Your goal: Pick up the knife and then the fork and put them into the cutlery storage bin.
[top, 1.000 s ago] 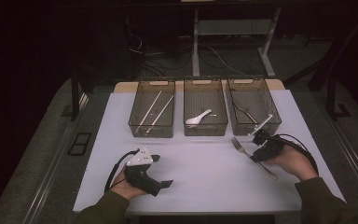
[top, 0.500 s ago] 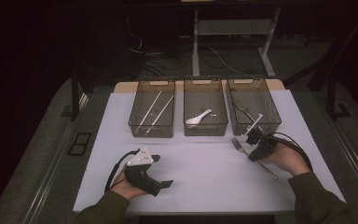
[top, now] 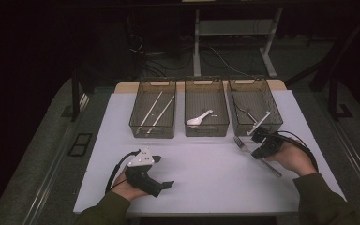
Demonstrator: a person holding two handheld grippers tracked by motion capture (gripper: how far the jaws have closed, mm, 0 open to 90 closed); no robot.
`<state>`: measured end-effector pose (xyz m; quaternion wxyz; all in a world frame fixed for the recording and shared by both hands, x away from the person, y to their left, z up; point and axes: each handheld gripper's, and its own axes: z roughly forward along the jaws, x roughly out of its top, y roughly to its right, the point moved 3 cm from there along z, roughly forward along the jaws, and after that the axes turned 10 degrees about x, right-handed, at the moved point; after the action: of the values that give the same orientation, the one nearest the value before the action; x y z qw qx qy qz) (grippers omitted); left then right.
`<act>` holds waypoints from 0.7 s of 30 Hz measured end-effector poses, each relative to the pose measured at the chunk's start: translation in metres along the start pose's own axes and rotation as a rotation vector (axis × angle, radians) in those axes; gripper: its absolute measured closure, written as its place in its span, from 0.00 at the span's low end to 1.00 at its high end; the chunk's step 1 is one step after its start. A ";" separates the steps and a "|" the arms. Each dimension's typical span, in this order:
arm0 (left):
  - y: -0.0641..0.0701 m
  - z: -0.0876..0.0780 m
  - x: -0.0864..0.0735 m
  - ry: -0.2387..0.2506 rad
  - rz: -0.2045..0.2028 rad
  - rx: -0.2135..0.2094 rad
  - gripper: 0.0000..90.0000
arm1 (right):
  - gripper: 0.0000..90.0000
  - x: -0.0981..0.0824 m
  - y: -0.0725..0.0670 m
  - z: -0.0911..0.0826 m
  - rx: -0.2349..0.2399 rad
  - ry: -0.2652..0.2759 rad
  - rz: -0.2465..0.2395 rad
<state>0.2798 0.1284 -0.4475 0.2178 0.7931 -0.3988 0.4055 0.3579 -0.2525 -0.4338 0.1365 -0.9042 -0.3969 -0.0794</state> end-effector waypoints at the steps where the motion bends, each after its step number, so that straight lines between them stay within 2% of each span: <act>1: 0.000 0.000 0.000 0.000 0.000 0.000 0.00 | 0.94 0.000 0.000 -0.003 -0.003 0.012 0.000; 10: 0.000 0.000 0.000 0.001 -0.004 0.001 0.00 | 0.94 0.009 0.006 -0.036 -0.018 0.097 0.010; 15: -0.001 0.000 0.000 0.003 -0.005 0.000 0.00 | 0.94 0.018 0.012 -0.054 -0.037 0.127 0.014; 21: 0.000 0.000 0.000 0.002 -0.005 -0.001 0.00 | 0.94 0.027 0.020 -0.068 -0.046 0.156 0.031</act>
<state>0.2799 0.1289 -0.4473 0.2197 0.7934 -0.3969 0.4057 0.3885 -0.2683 -0.3661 0.1477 -0.9041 -0.3693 -0.1565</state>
